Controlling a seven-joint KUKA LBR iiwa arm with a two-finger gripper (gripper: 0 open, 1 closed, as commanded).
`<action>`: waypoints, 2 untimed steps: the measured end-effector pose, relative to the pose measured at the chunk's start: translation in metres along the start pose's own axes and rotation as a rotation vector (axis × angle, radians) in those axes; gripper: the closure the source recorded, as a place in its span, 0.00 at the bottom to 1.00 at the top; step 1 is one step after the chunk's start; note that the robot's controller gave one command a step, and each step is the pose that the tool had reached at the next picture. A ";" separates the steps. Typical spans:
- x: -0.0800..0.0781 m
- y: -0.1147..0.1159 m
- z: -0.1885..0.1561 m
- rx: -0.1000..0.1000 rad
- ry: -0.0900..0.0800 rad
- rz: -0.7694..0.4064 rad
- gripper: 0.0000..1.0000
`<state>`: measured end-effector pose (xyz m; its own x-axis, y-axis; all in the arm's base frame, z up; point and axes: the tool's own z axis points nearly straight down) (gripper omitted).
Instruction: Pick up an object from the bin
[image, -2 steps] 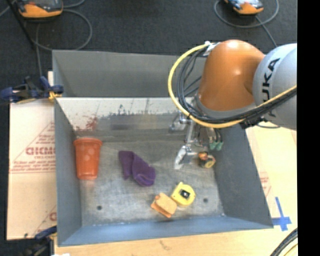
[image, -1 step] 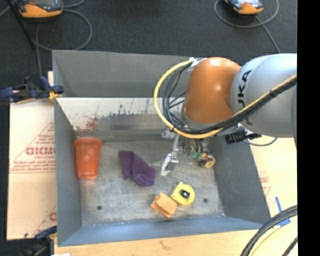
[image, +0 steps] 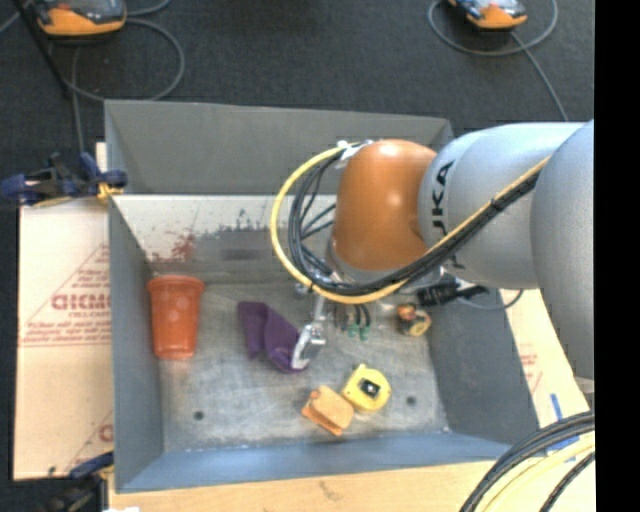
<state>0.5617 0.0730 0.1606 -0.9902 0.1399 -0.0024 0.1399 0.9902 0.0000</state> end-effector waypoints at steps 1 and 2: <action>-0.012 0.006 0.031 -0.002 -0.001 0.181 0.00; -0.021 -0.002 0.084 -0.004 -0.010 0.134 0.00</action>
Offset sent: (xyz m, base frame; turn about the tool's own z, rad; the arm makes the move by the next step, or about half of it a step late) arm 0.0152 -0.0048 -0.0906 0.1312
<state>0.5820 0.0676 0.0765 -0.9625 0.2711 -0.0118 0.2710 0.9626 0.0047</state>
